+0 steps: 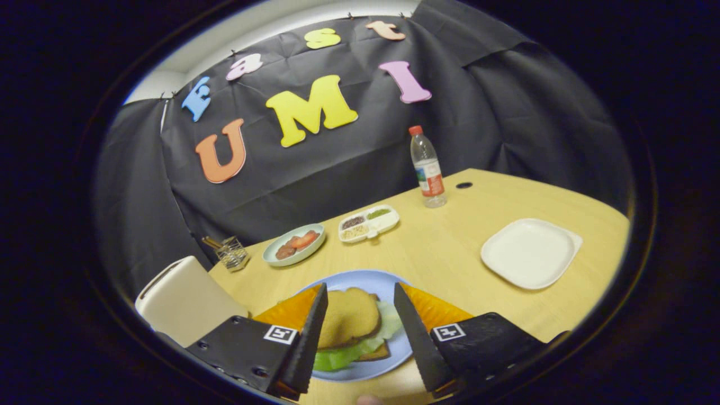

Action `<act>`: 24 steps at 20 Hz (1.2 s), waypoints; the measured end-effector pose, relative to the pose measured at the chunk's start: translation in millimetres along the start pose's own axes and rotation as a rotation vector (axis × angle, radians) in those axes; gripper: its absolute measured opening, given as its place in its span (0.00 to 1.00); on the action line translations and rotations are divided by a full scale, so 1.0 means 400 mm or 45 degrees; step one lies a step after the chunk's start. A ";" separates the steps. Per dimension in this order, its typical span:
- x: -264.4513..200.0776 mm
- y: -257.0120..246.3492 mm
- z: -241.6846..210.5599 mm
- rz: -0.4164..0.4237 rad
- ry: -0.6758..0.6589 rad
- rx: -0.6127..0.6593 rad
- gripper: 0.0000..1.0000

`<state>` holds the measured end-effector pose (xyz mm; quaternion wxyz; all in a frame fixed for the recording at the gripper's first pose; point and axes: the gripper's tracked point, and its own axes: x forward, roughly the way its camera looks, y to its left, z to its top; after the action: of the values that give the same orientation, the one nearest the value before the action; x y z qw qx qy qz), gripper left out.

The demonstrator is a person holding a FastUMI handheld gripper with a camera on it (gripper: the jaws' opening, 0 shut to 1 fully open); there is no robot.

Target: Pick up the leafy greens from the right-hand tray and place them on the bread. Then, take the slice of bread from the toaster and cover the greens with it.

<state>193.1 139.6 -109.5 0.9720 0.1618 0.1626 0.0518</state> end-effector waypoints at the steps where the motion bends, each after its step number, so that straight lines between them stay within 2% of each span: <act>1: -0.022 -0.004 0.028 -0.011 -0.043 -0.052 0.72; 5: -0.140 -0.010 0.131 -0.035 -0.211 -0.254 0.94; 10: -0.314 0.011 0.177 -0.010 -0.300 -0.361 0.95; 14: -0.424 0.010 0.163 -0.002 -0.298 -0.319 0.96; 19: -0.513 -0.004 0.102 -0.020 -0.292 -0.377 0.96; 24: -0.589 0.007 0.099 -0.009 -0.346 -0.400 0.96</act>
<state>-15.6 94.3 -2.6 0.9984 0.0134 0.0203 0.0509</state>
